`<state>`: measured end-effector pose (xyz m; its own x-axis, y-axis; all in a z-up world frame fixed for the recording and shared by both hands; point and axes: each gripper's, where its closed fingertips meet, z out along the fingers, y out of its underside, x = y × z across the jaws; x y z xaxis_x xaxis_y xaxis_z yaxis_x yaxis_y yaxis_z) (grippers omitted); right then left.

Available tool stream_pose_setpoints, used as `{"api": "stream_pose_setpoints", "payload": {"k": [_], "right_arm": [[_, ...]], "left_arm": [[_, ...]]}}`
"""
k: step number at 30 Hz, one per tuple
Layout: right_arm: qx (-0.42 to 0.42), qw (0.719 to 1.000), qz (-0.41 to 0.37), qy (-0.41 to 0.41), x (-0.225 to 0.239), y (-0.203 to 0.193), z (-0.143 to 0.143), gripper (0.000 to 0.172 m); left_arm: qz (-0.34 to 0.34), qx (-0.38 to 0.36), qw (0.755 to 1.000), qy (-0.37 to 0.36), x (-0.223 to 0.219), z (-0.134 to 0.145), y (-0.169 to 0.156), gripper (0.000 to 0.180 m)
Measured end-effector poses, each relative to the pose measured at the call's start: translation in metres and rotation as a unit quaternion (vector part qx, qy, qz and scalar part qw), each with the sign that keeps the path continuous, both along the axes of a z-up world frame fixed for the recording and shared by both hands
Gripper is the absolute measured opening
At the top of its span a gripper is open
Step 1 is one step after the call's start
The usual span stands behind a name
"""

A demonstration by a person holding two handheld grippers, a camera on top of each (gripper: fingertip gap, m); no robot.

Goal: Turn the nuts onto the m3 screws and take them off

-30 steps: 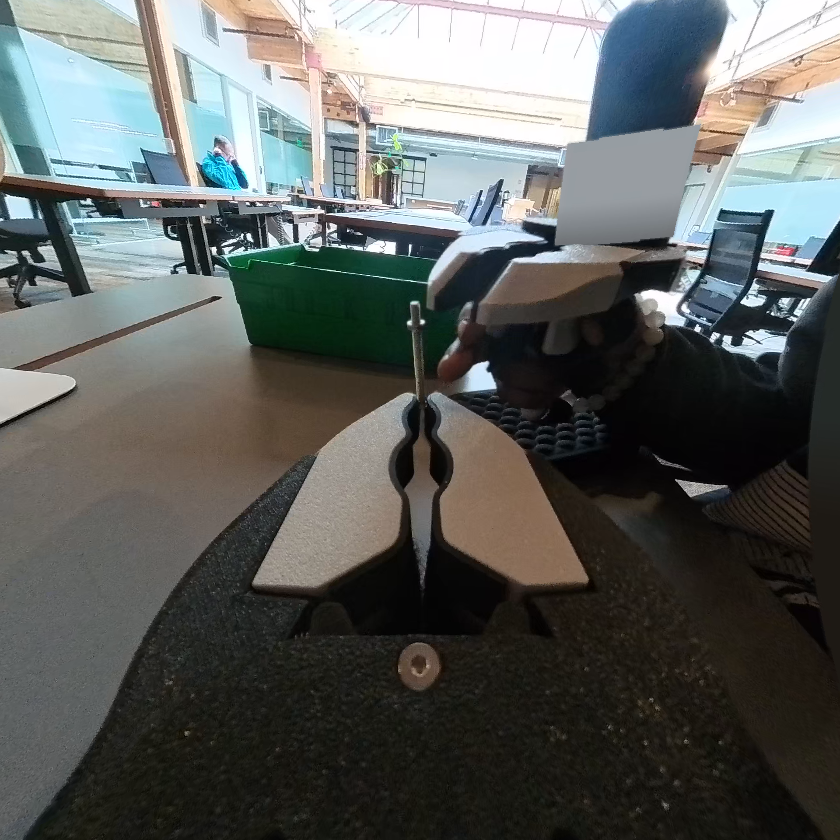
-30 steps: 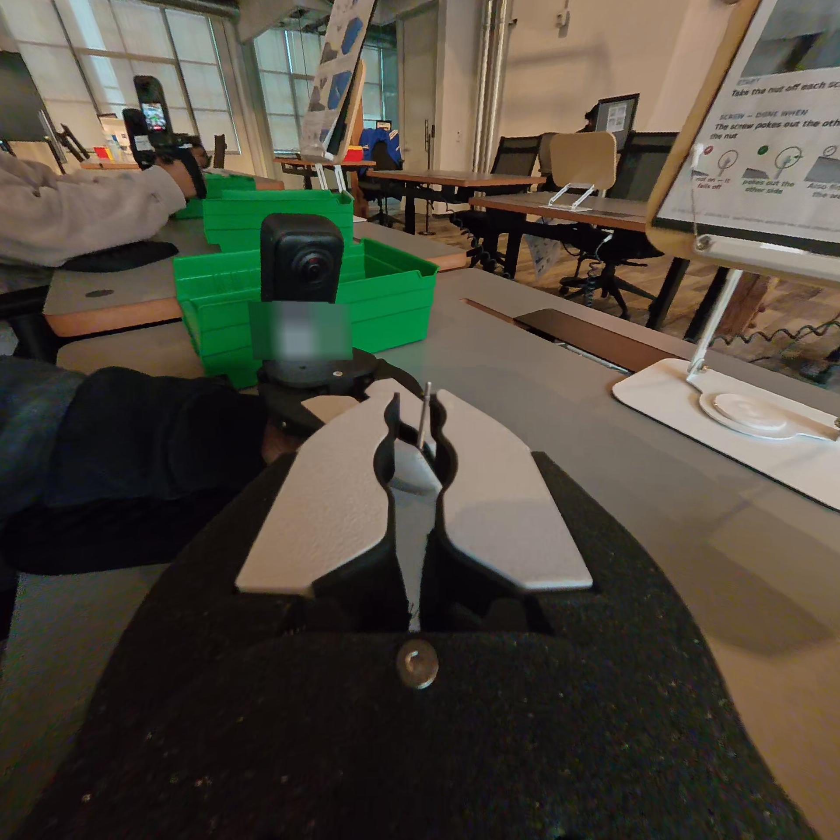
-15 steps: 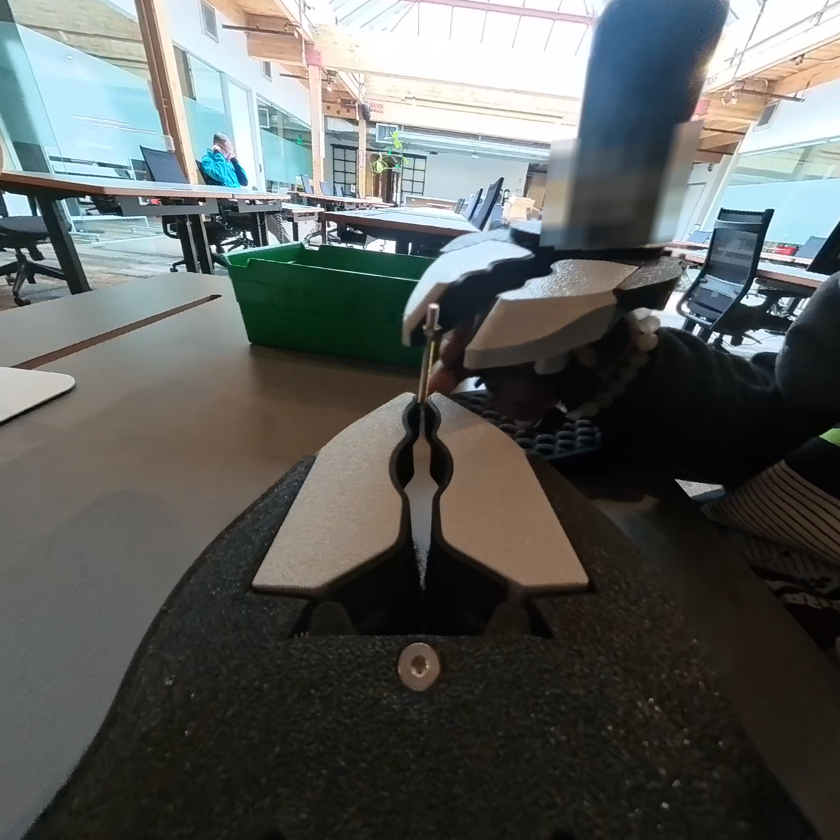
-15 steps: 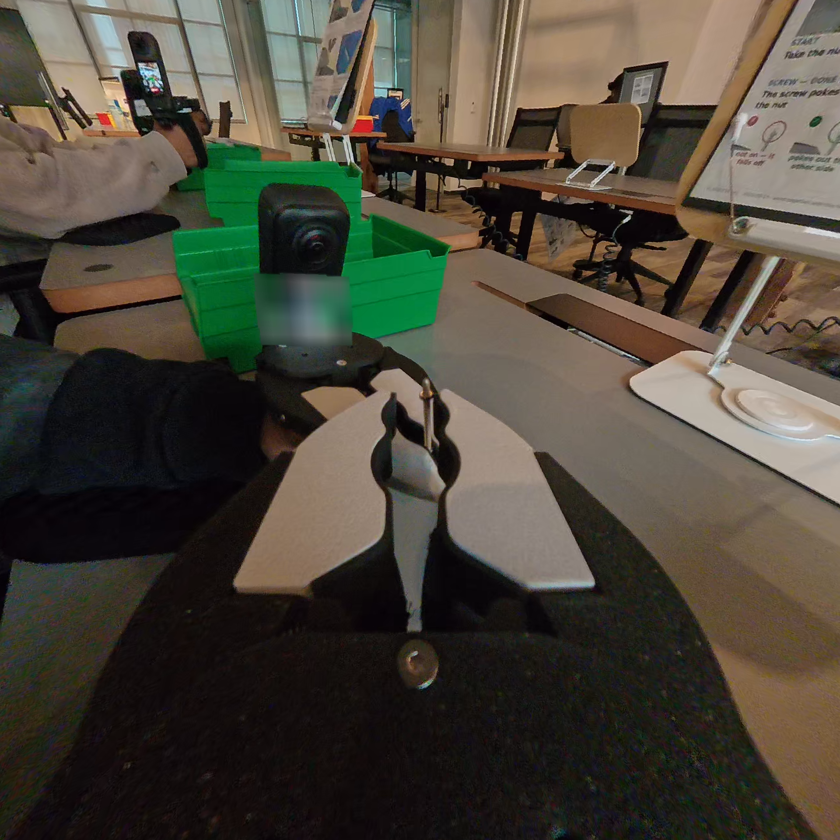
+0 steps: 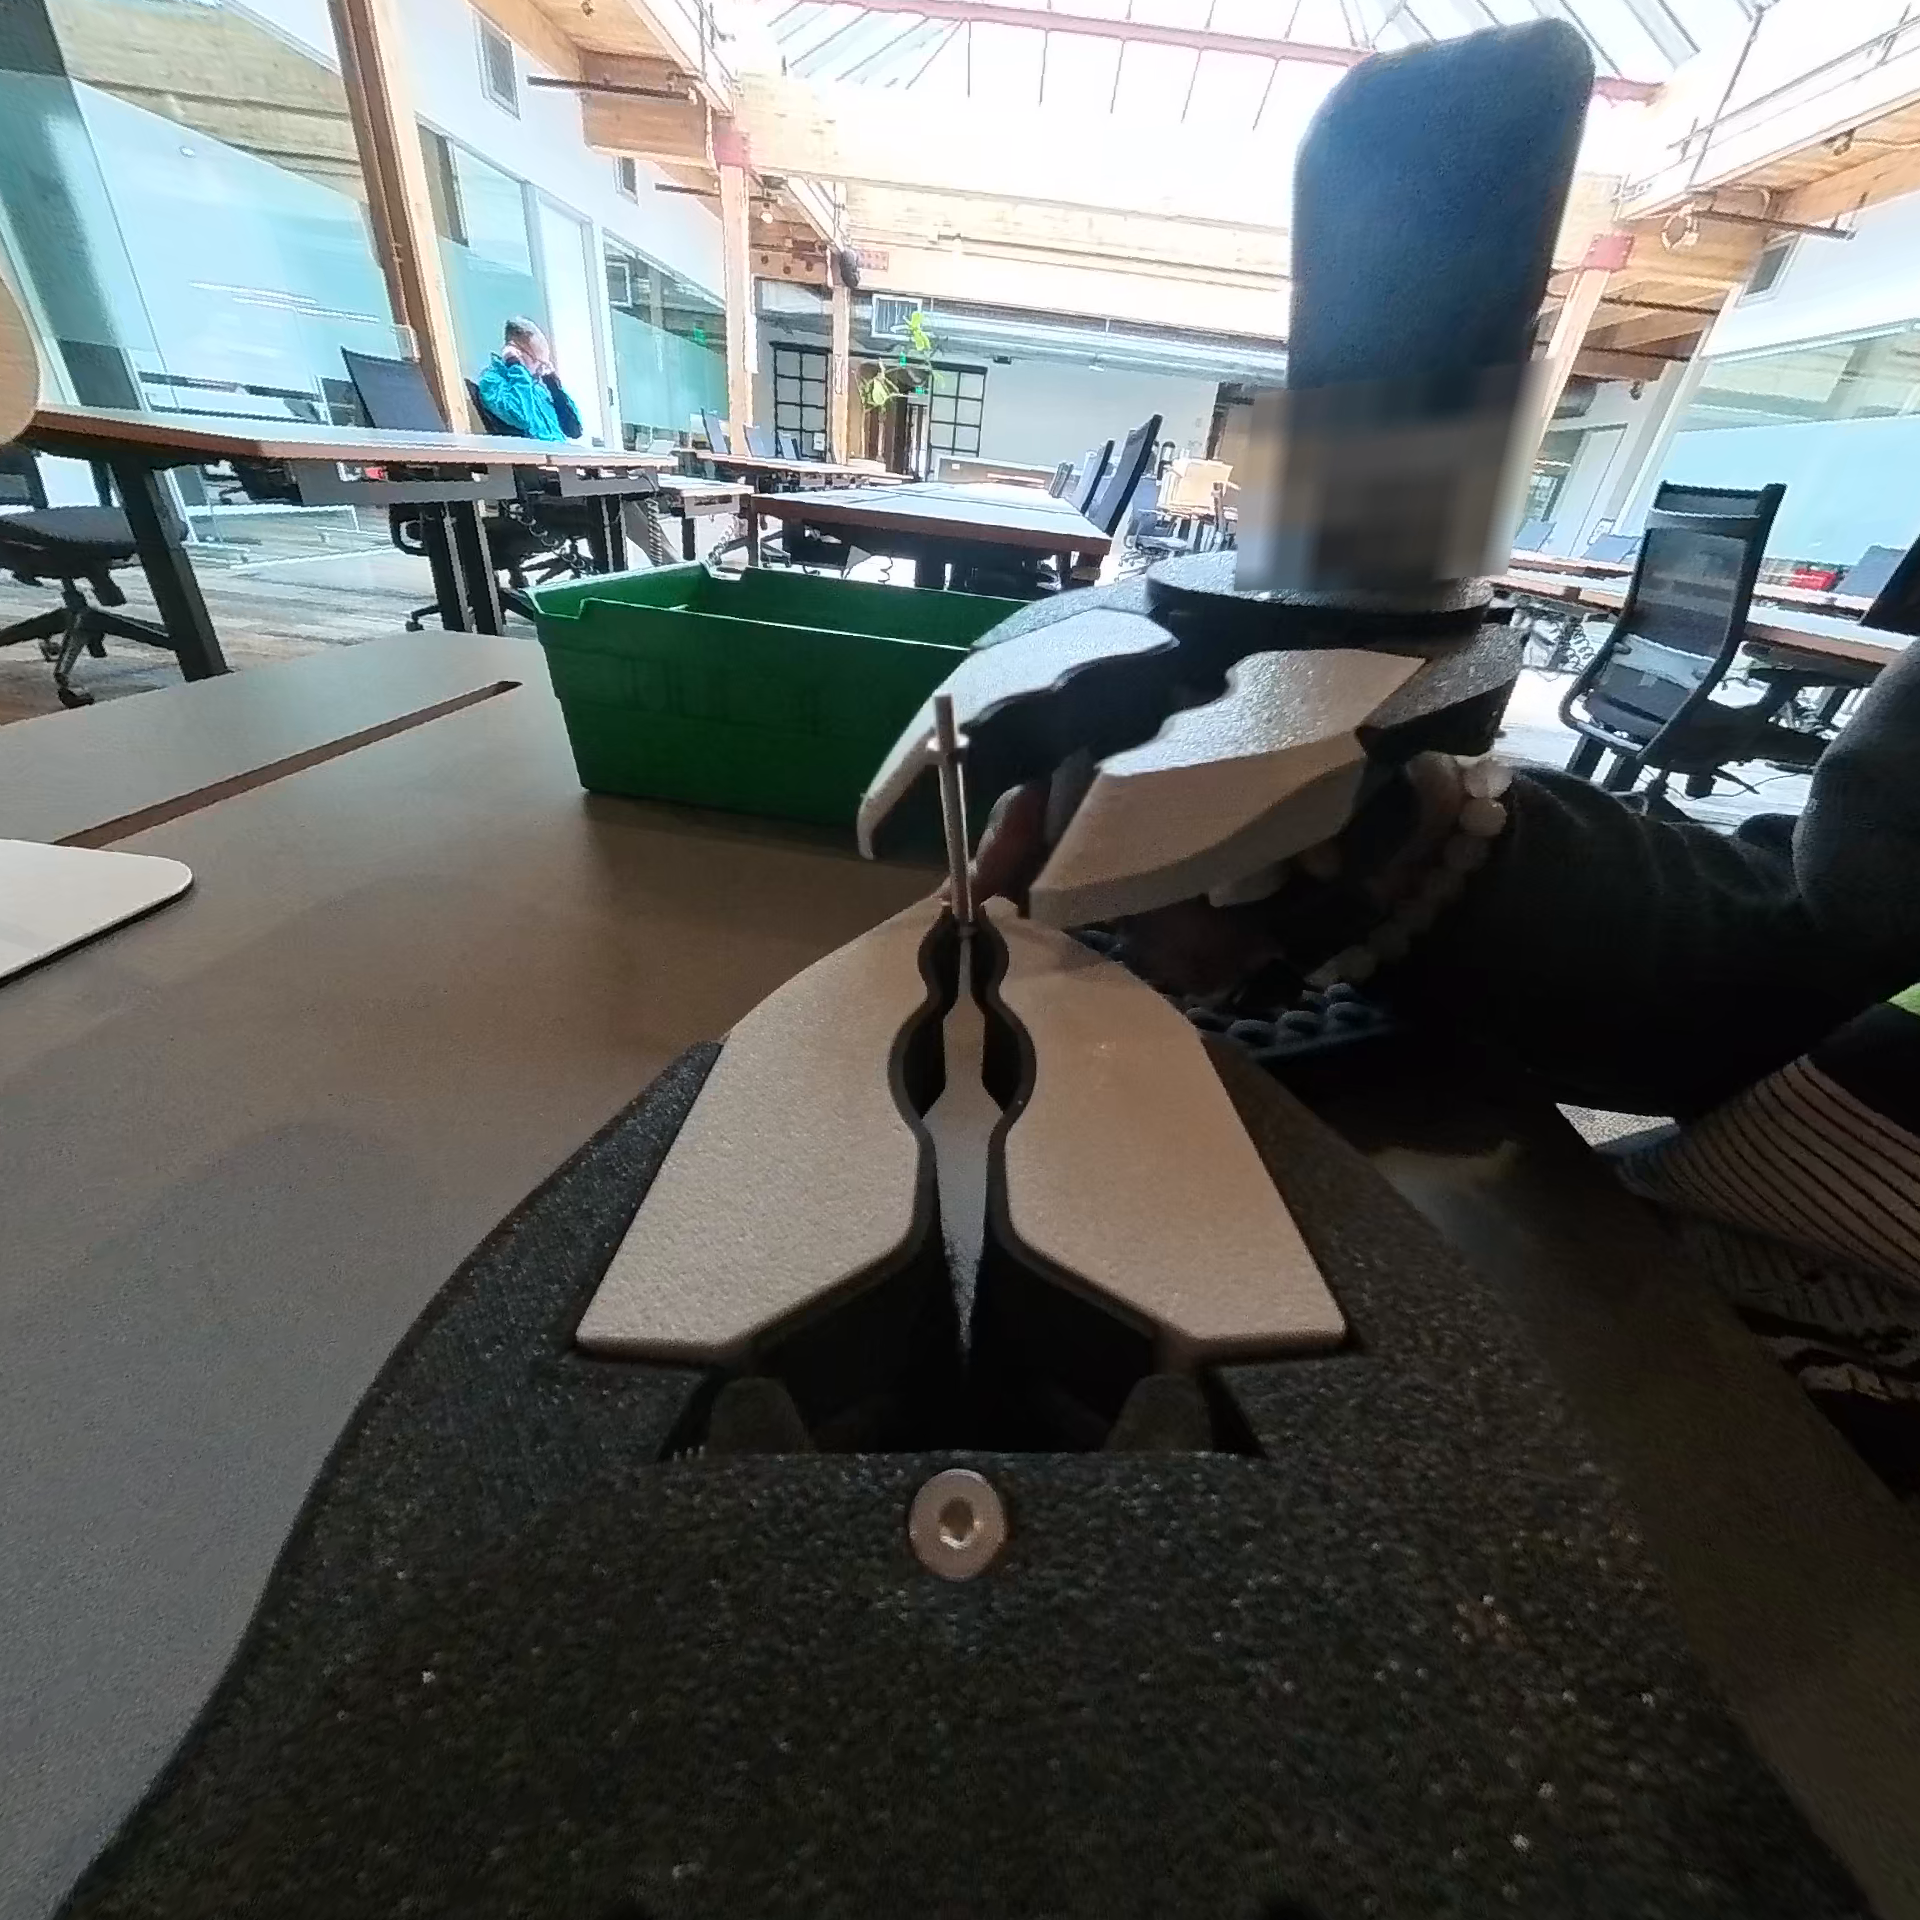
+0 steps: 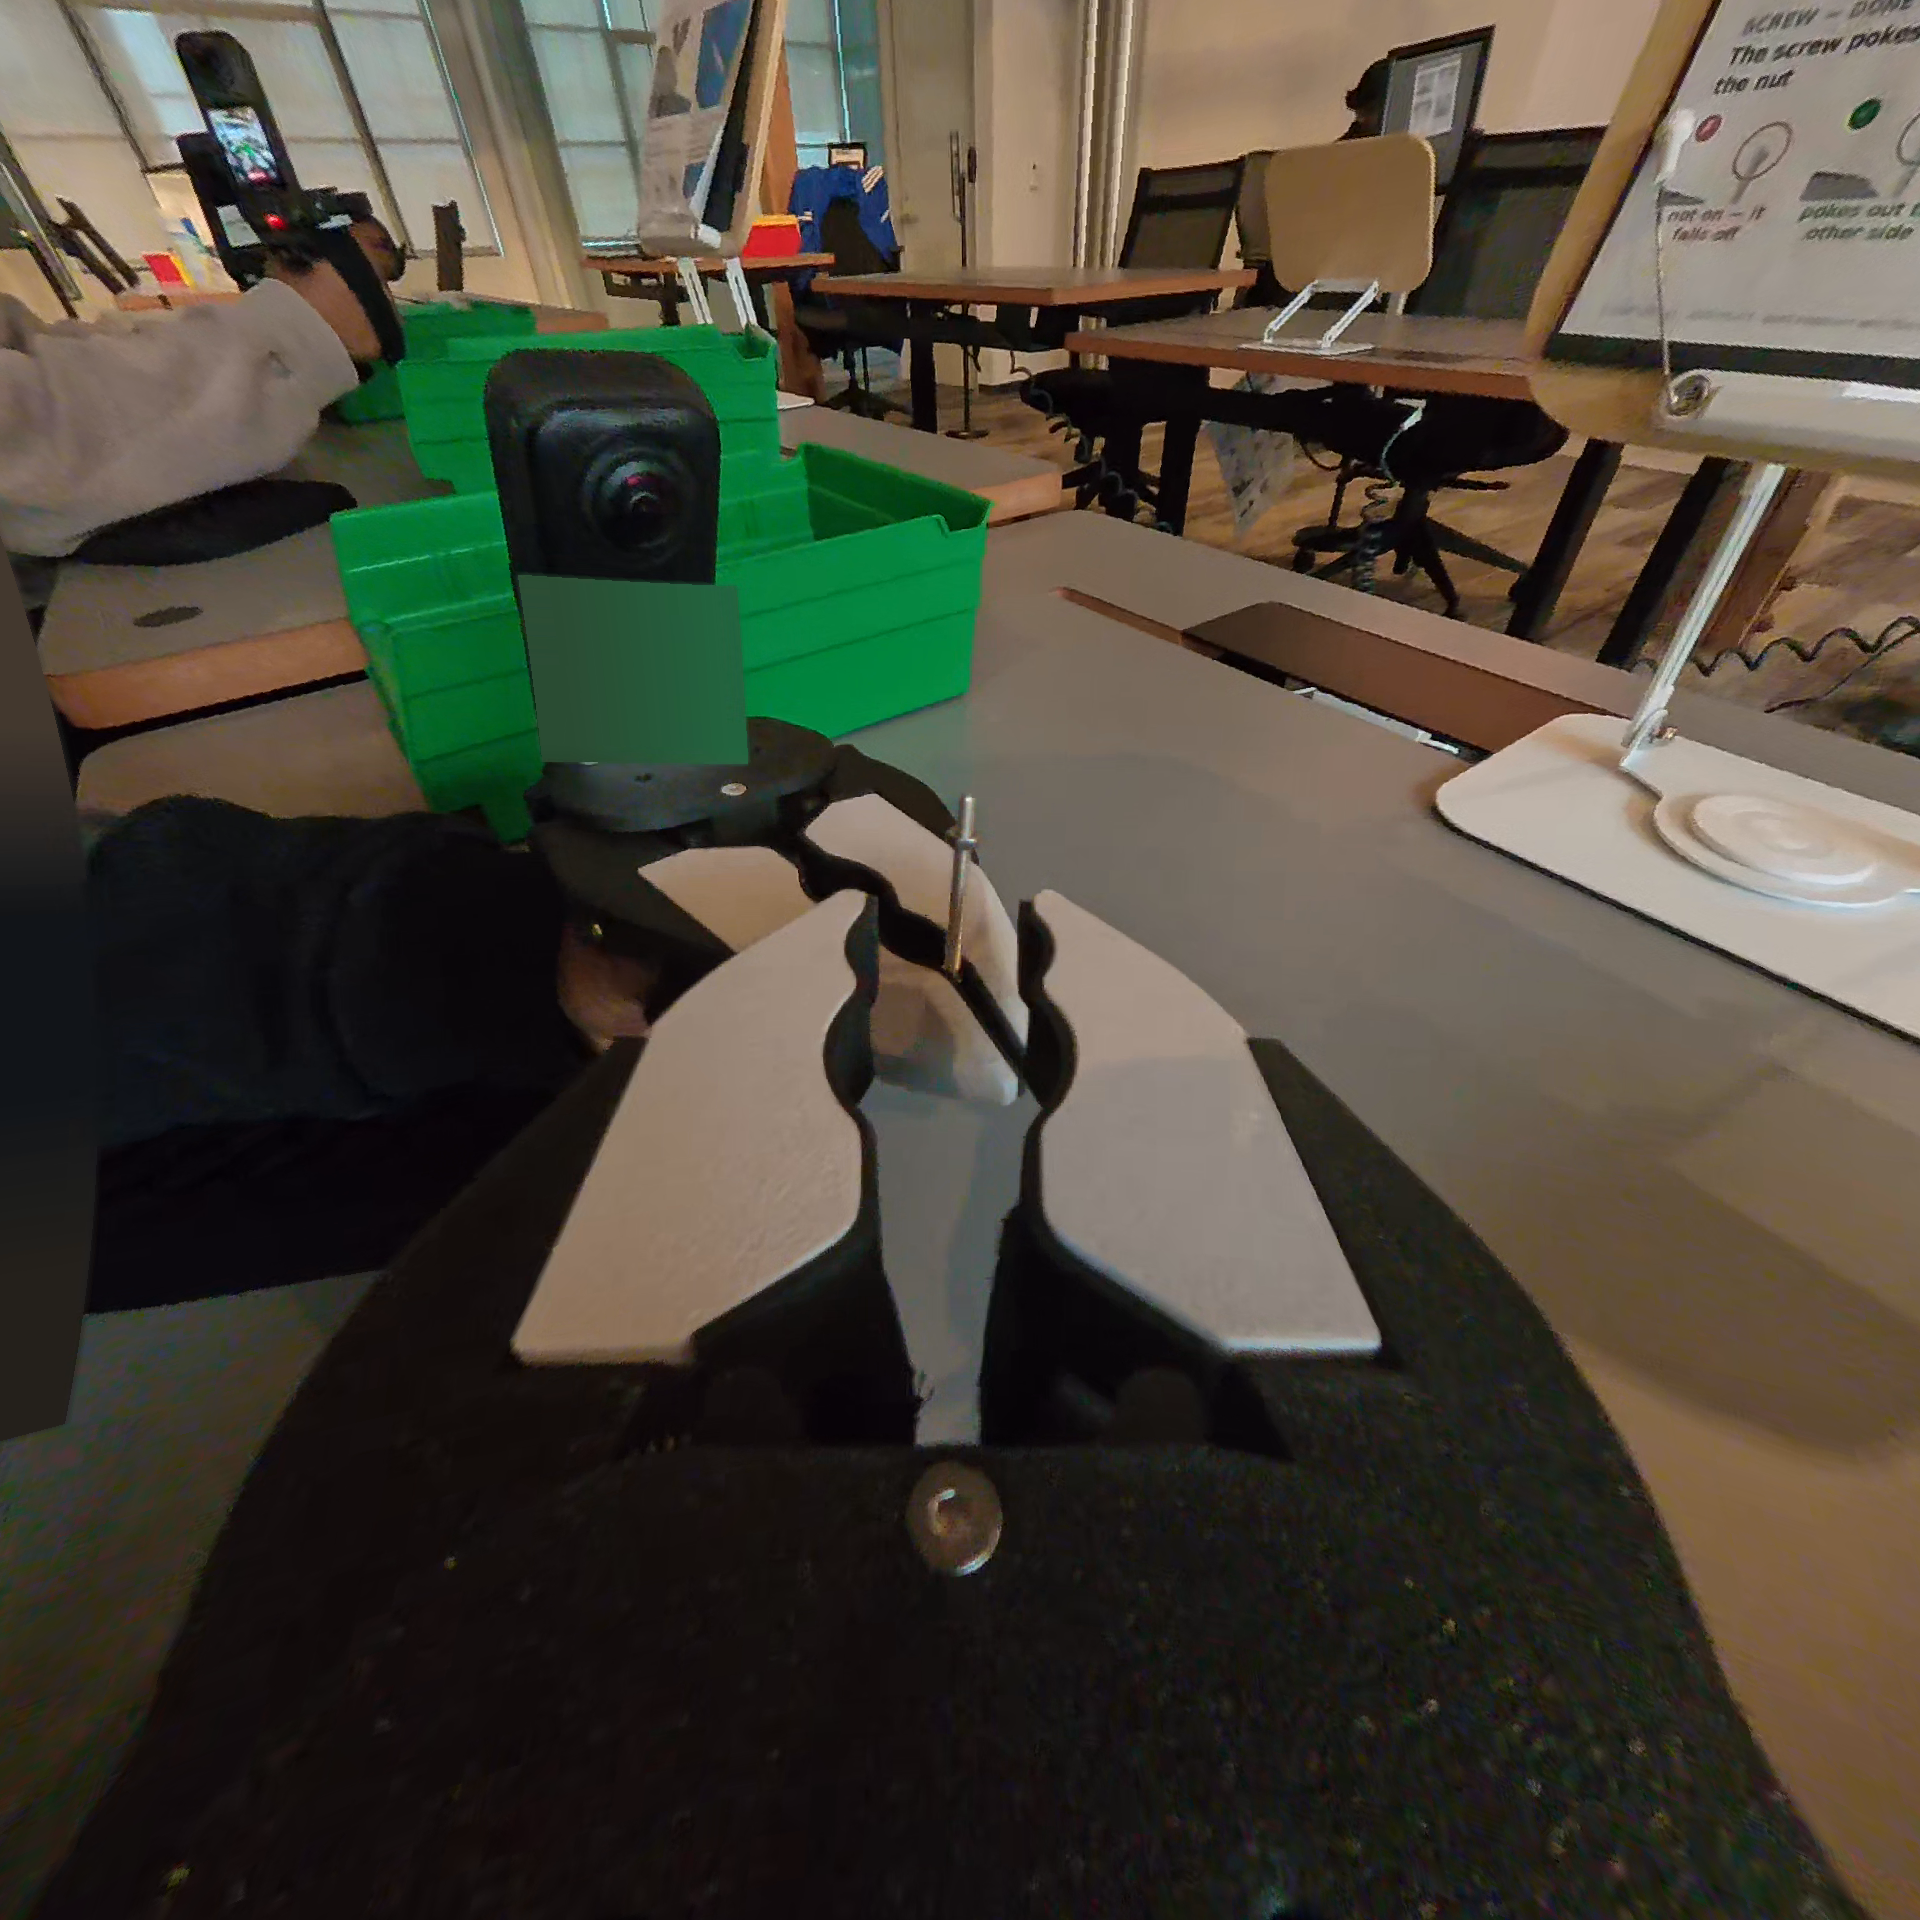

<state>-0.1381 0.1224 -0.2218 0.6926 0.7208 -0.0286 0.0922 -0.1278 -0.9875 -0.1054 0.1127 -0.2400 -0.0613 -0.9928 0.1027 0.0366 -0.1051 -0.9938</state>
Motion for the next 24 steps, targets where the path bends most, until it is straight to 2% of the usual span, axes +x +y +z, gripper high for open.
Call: {"api": "stream_pose_setpoints", "payload": {"k": [7, 14, 17, 21, 24], "right_arm": [[0.003, 1.000, -0.006, -0.001, 0.002, 0.002, 0.001, 0.001], [-0.022, 1.000, 0.002, 0.005, 0.004, 0.002, 0.003, 0.001], [-0.025, 1.000, -0.005, 0.017, 0.013, 0.004, 0.013, 0.001], [-0.027, 0.999, -0.036, 0.021, 0.043, 0.010, 0.037, 0.001], [-0.038, 0.996, -0.080, -0.005, 0.085, 0.017, 0.058, 0.001]], "left_arm": [[0.005, 0.001, 1.000, -0.001, 0.000, 0.000, 0.001, 0.001], [0.017, 0.028, 0.999, -0.004, 0.001, 0.003, 0.000, 0.002], [0.029, 0.033, 0.999, 0.021, 0.004, -0.003, 0.002, 0.037], [0.064, 0.045, 0.996, 0.038, 0.006, -0.006, 0.010, 0.072], [0.092, 0.048, 0.994, 0.044, 0.006, -0.007, 0.018, 0.087]]}}
